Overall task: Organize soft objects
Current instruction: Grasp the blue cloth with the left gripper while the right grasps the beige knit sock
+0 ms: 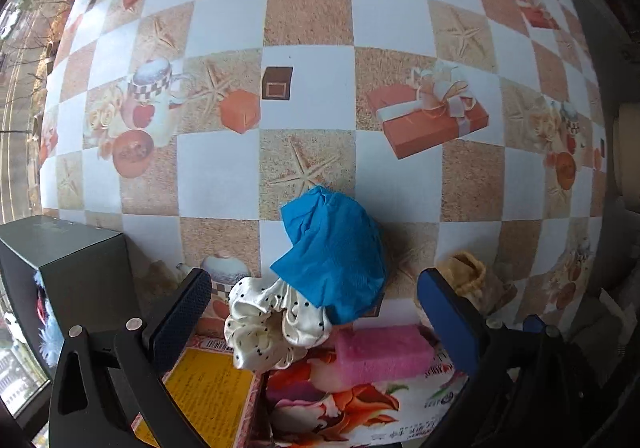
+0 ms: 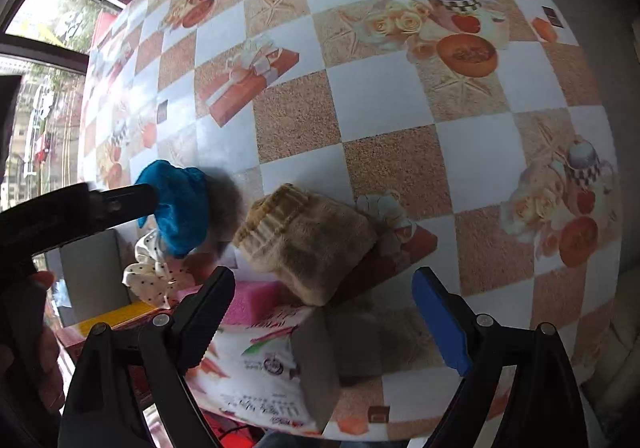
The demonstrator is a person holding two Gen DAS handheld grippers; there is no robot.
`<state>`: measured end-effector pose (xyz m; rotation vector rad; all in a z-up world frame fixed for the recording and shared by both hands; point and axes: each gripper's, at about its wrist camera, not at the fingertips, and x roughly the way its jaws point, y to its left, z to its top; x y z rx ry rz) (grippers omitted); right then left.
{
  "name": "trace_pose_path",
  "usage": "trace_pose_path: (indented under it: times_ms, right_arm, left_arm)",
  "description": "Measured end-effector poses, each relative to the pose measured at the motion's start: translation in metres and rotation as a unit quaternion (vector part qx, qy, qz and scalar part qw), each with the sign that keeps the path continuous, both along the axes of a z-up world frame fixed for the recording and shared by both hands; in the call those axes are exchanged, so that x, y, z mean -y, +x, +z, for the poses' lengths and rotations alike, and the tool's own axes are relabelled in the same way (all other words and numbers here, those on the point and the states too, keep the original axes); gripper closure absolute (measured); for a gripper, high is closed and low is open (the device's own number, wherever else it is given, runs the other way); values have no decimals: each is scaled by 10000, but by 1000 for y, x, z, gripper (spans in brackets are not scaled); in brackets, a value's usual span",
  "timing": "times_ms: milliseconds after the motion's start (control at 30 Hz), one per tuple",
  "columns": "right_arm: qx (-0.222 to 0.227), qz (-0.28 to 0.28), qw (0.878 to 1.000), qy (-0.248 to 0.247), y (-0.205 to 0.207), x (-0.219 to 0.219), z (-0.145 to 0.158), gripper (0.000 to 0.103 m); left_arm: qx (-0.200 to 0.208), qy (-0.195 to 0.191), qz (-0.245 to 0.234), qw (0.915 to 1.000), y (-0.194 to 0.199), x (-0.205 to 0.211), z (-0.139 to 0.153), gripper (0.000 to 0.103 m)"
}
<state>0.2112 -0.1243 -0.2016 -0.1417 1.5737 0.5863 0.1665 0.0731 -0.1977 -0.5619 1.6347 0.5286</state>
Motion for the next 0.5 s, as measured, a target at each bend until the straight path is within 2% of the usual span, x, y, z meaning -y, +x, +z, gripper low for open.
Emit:
trace_pose_path:
  times_ms: [267, 400, 433, 500]
  right_arm:
    - [8, 567, 9983, -130, 3, -28, -28, 12]
    - [-46, 765, 9968, -224, 1, -38, -38, 12]
    - [-31, 781, 9967, -228, -2, -38, -39, 16]
    - [70, 826, 9962, -279, -2, -39, -37, 33]
  left_arm:
    - [-397, -193, 133, 9989, 7, -3, -49, 1]
    - [-471, -243, 167, 9985, 6, -1, -59, 7]
    - [-451, -265, 152, 9985, 6, 0, -59, 7]
    - [-382, -303, 62, 9988, 9, 2, -58, 14]
